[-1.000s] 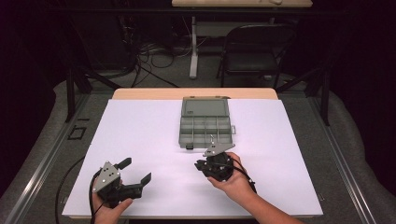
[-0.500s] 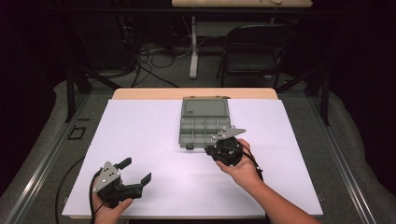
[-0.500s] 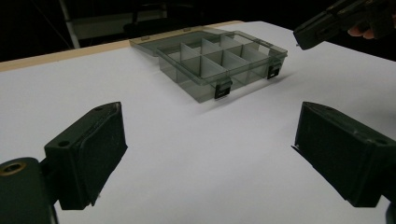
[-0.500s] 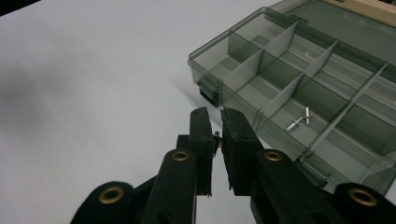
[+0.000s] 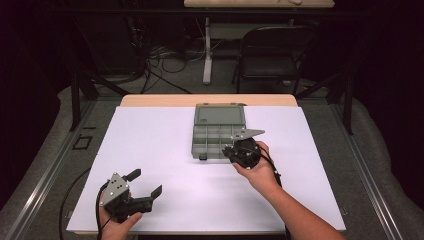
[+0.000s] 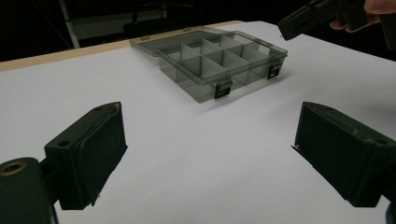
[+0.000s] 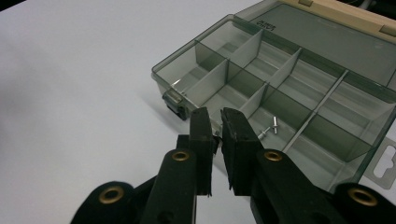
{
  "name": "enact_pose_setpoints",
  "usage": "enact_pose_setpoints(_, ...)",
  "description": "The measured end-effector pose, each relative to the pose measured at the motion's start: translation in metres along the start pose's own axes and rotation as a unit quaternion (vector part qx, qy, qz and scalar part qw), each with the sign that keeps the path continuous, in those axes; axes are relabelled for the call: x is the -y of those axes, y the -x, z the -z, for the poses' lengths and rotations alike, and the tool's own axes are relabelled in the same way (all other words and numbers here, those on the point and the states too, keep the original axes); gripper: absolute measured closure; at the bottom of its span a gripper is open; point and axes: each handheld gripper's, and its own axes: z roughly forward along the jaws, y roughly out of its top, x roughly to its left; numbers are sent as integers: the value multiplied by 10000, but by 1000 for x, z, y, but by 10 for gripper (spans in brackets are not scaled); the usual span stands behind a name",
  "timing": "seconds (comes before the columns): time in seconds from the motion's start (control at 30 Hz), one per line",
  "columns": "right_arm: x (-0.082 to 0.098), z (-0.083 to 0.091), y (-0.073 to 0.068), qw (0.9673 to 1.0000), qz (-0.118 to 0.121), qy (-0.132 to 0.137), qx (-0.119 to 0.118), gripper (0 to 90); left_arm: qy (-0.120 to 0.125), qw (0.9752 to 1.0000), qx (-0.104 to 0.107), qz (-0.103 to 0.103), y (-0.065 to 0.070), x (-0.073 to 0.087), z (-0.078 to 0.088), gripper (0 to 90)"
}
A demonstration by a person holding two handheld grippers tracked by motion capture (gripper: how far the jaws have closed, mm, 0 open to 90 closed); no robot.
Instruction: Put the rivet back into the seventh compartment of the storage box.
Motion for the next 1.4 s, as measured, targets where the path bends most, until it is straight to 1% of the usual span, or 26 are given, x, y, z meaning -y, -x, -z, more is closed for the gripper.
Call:
enact_pose_setpoints(0.1, -2, -9, 6, 9999, -32, -31, 93, 827, -4, 10000, -5, -7, 0, 0, 0, 87)
enact_pose_setpoints(0.2, -1, -16, 11, 9997, -125, -86, 172, 826, -17, 10000, 7, -14, -1, 0, 0, 87)
enact_pose_setpoints(0.23, -1, -16, 11, 9997, -125, -86, 172, 826, -22, 10000, 10, -17, -1, 0, 0, 87)
enact_pose_setpoints(0.27, 0, -23, 15, 9994, -221, -146, 236, 826, -21, 10000, 19, -16, 0, 0, 0, 87)
enact_pose_setpoints(0.37, 1, -27, 18, 9990, -285, -191, 275, 827, -18, 10000, 10, -15, -1, 0, 0, 87)
enact_pose_setpoints(0.43, 2, -34, 22, 9986, -352, -210, 348, 826, -21, 10000, 6, -15, -1, 0, 0, 87)
enact_pose_setpoints(0.53, 3, -39, 25, 9982, -401, -216, 382, 826, -21, 10000, 8, -18, -1, 0, 0, 87)
enact_pose_setpoints(0.63, 4, -41, 25, 9980, -386, -232, 452, 826, -19, 10000, 11, -17, -1, 0, 0, 87)
enact_pose_setpoints(0.73, 4, -42, 26, 9979, -384, -216, 482, 825, -43, 10000, 26, -24, -1, 0, 1, 87)
enact_pose_setpoints(0.77, 4, -42, 26, 9979, -384, -216, 482, 825, -13, 10000, 11, -24, -1, 0, 0, 87)
enact_pose_setpoints(0.9, 4, -44, 29, 9975, -435, -186, 534, 819, -24, 10000, 17, -22, -1, 0, 0, 87)
enact_pose_setpoints(1.03, 4, -41, 31, 9974, -446, -46, 571, 717, -23, 10000, 17, -22, -1, 0, 0, 87)
enact_pose_setpoints(1.1, 3, -38, 31, 9973, -476, 47, 560, 635, -14, 10000, 23, -12, -1, 0, 0, 87)
enact_pose_setpoints(1.13, 3, -35, 30, 9973, -478, 127, 542, 613, -12, 10000, 19, -6, -1, 0, 0, 87)
enact_pose_setpoints(1.17, 3, -35, 30, 9973, -478, 127, 542, 613, -12, 10000, 19, -12, -1, 0, 0, 87)
enact_pose_setpoints(1.2, 2, -33, 30, 9973, -469, 152, 541, 593, -7, 10000, 18, -15, -1, 0, 0, 87)
enact_pose_setpoints(1.23, 2, -26, 28, 9974, -386, 234, 554, 536, -8, 10000, 17, -17, -1, 0, 0, 87)
enact_pose_setpoints(1.27, 2, -26, 28, 9974, -386, 234, 554, 536, -11, 10000, 15, -12, -1, 0, 0, 87)
enact_pose_setpoints(1.37, 5, -9, 24, 9970, -366, 476, 479, 477, -8, 10000, 9, -17, -1, 0, -1, 87)
enact_pose_setpoints(1.4, 5, -9, 24, 9970, -366, 476, 479, 477, -7, 10000, 10, -18, 0, 0, -1, 87)
